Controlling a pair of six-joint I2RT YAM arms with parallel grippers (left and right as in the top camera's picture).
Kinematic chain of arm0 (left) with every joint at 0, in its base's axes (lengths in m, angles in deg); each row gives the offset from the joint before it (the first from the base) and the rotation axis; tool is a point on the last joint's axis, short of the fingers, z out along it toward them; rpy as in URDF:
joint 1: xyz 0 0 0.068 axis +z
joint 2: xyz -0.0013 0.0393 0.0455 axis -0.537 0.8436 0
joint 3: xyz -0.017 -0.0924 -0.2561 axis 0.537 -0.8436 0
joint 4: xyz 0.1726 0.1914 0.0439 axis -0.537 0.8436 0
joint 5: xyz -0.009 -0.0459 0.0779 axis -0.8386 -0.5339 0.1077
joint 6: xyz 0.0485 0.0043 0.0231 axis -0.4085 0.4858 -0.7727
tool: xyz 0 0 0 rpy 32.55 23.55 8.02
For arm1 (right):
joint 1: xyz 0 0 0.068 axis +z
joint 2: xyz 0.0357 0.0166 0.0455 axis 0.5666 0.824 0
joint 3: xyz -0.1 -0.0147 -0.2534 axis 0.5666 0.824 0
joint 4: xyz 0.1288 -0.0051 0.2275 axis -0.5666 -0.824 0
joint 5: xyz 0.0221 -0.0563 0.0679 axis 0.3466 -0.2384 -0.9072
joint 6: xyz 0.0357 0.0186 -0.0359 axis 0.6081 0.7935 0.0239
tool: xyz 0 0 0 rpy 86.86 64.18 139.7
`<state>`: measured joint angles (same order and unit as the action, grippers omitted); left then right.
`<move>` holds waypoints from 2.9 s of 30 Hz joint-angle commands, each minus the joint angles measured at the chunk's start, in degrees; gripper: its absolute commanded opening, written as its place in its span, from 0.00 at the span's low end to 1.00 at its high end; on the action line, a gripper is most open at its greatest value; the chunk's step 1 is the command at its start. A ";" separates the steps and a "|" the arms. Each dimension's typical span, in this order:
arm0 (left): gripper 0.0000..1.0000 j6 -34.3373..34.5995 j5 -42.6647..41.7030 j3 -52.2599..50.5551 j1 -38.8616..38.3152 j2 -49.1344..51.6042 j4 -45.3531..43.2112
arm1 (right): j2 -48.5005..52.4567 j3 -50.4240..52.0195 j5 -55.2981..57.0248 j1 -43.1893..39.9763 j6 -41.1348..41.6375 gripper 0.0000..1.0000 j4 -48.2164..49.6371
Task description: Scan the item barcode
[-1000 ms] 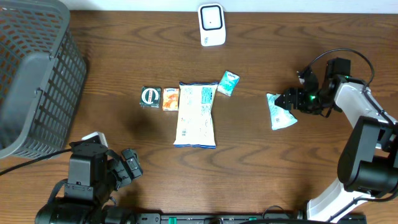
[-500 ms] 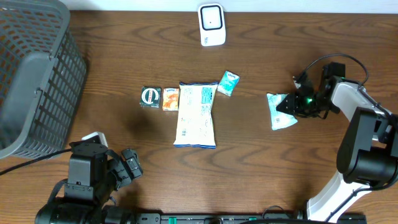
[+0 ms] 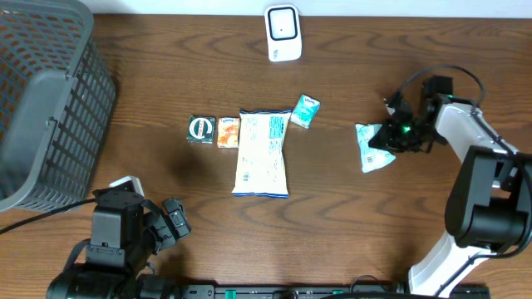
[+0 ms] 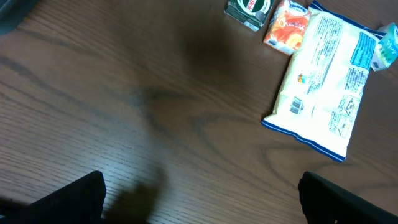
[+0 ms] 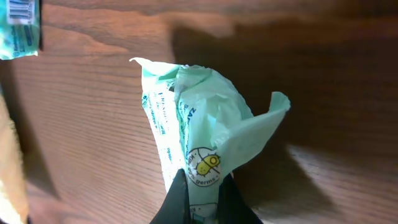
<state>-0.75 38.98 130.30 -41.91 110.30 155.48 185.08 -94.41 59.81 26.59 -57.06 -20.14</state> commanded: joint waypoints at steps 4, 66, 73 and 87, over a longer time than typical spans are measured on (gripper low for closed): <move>0.98 -0.11 0.50 -0.13 0.13 -0.24 0.15 | -6.38 -1.81 23.71 10.56 6.71 0.01 -0.13; 0.98 -0.11 0.50 -0.13 0.13 -0.24 0.17 | 3.17 -23.69 36.39 33.79 23.54 0.99 -18.18; 0.98 -0.11 0.50 -0.13 0.13 -0.24 0.17 | 3.17 -23.78 35.58 26.14 21.68 0.99 -20.39; 0.98 -0.11 0.50 -0.13 0.13 -0.24 0.17 | 3.17 -11.96 4.13 10.01 2.16 0.99 -12.79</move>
<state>-0.75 38.96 130.30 -41.91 110.30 155.48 187.90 -110.41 78.28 39.73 -47.77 -35.13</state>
